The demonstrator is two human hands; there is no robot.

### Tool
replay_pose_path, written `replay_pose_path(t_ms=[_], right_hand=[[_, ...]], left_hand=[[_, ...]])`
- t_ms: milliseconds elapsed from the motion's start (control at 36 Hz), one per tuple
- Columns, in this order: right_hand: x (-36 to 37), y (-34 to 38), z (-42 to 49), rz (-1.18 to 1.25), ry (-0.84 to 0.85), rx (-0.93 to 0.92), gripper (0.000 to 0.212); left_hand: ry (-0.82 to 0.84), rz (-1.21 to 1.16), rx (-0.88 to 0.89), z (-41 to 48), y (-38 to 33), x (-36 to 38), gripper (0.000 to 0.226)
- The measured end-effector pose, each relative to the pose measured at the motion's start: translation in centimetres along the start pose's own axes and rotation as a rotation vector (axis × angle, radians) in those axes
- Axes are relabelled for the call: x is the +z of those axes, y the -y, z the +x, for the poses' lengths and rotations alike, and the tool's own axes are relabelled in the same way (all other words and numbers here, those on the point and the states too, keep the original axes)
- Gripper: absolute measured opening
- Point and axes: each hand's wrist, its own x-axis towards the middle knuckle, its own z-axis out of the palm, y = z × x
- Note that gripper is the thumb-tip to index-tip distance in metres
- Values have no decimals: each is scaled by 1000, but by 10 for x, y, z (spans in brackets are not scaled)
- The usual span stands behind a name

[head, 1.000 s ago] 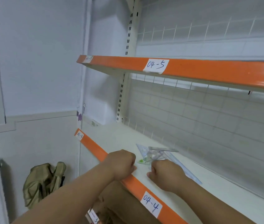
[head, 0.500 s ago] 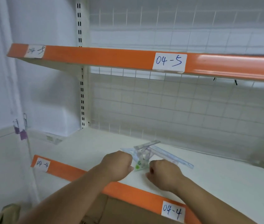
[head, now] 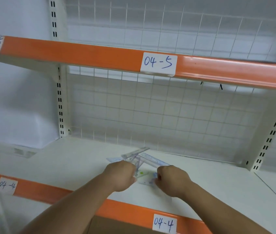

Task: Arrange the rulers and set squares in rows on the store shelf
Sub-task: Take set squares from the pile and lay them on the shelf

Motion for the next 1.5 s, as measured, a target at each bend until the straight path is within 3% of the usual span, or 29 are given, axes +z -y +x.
replay_pose_path(t_ms=[278, 389, 500, 639, 806, 944, 1111, 1306, 1500], right_hand=[[9, -25, 6, 19, 45, 106, 9], [14, -29, 7, 46, 122, 96, 33], [20, -31, 5, 14, 191, 94, 42], [21, -33, 3, 32, 203, 61, 35], [8, -32, 4, 54, 218, 41, 35], [20, -32, 8, 55, 241, 99, 34], [11, -37, 8, -10, 273, 68, 45], [2, -43, 12, 54, 301, 107, 58], [8, -41, 10, 148, 322, 127, 46]], left_hand=[[122, 49, -75, 19, 16, 13, 40], [157, 23, -102, 27, 19, 24, 47], [200, 46, -119, 30, 17, 33, 55], [156, 81, -109, 32, 28, 41, 33], [162, -20, -90, 30, 31, 28, 38], [214, -15, -103, 28, 23, 30, 55], [169, 39, -107, 29, 25, 35, 33], [177, 33, -98, 31, 30, 35, 40], [165, 13, -90, 32, 27, 34, 40]])
